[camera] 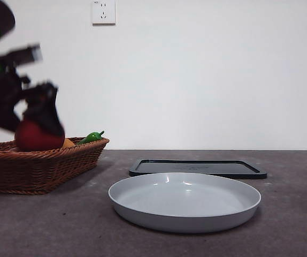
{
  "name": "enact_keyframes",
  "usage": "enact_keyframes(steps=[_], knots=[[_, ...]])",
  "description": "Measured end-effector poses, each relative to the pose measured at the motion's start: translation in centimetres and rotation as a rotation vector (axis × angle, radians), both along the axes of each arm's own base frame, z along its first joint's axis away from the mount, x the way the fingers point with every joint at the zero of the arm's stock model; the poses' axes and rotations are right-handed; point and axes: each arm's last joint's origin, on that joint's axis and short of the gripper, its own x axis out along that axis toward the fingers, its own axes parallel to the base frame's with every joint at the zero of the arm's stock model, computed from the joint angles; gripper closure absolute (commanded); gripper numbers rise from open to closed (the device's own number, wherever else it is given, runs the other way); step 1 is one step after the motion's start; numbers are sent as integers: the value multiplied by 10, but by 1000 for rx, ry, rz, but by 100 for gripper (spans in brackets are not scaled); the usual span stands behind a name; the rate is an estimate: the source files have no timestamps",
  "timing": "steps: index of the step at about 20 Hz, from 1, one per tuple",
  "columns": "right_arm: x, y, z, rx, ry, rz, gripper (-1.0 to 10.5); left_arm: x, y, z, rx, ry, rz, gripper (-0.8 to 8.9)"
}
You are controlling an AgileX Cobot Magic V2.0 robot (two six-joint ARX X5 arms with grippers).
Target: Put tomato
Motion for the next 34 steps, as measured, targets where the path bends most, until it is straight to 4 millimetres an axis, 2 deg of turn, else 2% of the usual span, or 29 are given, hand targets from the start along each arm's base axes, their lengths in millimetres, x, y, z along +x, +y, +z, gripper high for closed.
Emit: enact_keyframes(steps=[2, 4, 7, 10, 13, 15, 19, 22, 25, 31, 34], knots=[[0, 0, 0, 0, 0, 0, 497, -14, -7, 33, -44, -110, -20, 484], [0, 0, 0, 0, 0, 0, 497, -32, -20, 58, -99, -186, -78, 484], [0, 0, 0, 0, 0, 0, 497, -54, -54, 70, -151, -219, -223, 484], [0, 0, 0, 0, 0, 0, 497, -63, -86, 63, -164, -204, -342, 484], [0, 0, 0, 0, 0, 0, 497, -66, -117, 47, -166, -178, -440, 484], [0, 0, 0, 0, 0, 0, 497, -66, -137, 32, -159, -150, -491, 484], [0, 0, 0, 0, 0, 0, 497, -62, -160, -4, -118, -61, -535, 484], [0, 0, 0, 0, 0, 0, 497, -57, -169, -26, -98, -19, -542, 484], [0, 0, 0, 0, 0, 0, 497, -54, -173, -38, -88, -1, -544, 484], [0, 0, 0, 0, 0, 0, 497, -50, -178, -53, -80, 15, -543, 484], [0, 0, 0, 0, 0, 0, 496, -49, -178, -53, -81, 13, -543, 481]])
